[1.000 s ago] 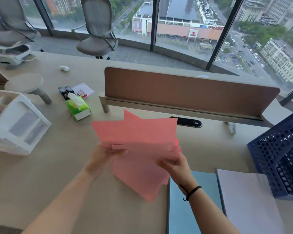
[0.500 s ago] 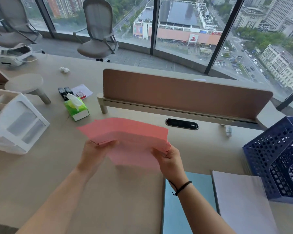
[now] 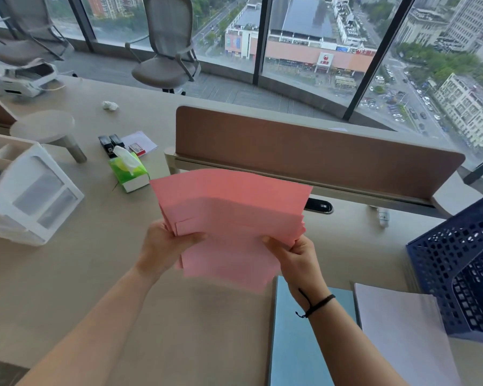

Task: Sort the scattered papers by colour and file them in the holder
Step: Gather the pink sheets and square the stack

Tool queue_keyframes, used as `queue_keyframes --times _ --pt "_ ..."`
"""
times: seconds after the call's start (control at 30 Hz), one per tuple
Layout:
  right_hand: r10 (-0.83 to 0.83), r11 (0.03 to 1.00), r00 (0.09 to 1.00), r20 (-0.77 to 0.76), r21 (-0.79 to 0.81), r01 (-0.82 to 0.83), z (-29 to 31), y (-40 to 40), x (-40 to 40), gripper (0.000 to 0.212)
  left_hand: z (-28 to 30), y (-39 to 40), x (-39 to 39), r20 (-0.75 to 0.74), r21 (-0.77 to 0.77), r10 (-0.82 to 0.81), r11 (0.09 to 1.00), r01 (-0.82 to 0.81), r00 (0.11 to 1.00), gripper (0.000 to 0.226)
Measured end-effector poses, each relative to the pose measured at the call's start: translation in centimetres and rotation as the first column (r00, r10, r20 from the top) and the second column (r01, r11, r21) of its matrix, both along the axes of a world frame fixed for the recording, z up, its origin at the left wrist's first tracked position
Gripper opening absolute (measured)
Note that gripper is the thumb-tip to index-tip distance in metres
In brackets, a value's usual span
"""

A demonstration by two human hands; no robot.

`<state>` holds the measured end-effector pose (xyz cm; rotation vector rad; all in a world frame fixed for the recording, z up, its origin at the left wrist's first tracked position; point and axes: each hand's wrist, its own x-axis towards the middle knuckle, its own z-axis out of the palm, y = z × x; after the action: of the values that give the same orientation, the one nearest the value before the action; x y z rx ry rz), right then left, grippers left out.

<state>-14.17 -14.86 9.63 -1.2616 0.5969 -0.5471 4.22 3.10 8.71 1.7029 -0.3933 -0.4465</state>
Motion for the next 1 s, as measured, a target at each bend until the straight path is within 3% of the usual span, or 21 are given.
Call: queue_keyframes --times 0.17,0.27,0.37,0.8,1.0 --pt "-0.03 0.999 0.999 0.02 -0.029 0.031 -0.6 0.3 0.3 0.008 0.2 0.0 -0.9 0.078 -0.131 0.068 0.99 -0.057 0.995 0.02" --pt "-0.02 0.999 1.0 -0.006 -0.041 0.02 -1.6 0.6 0.3 0.018 -0.8 0.8 -0.8 0.086 -0.079 0.04 0.996 -0.033 0.995 0.02" --pt "-0.01 0.998 1.0 -0.021 -0.06 0.008 -1.6 0.6 0.4 0.028 -1.5 1.3 -0.4 0.069 -0.076 -0.017 0.997 0.022 0.997 0.034" --pt "-0.027 0.989 0.992 -0.125 -0.15 0.008 -3.6 -0.1 1.9 0.025 -2.2 0.4 0.6 -0.006 -0.056 -0.115 0.992 0.115 0.993 0.021" --pt "-0.012 0.967 0.996 -0.087 -0.256 -0.011 -2.4 0.4 3.3 0.03 -2.7 0.3 0.7 -0.056 -0.095 -0.057 0.994 0.051 0.997 0.023"
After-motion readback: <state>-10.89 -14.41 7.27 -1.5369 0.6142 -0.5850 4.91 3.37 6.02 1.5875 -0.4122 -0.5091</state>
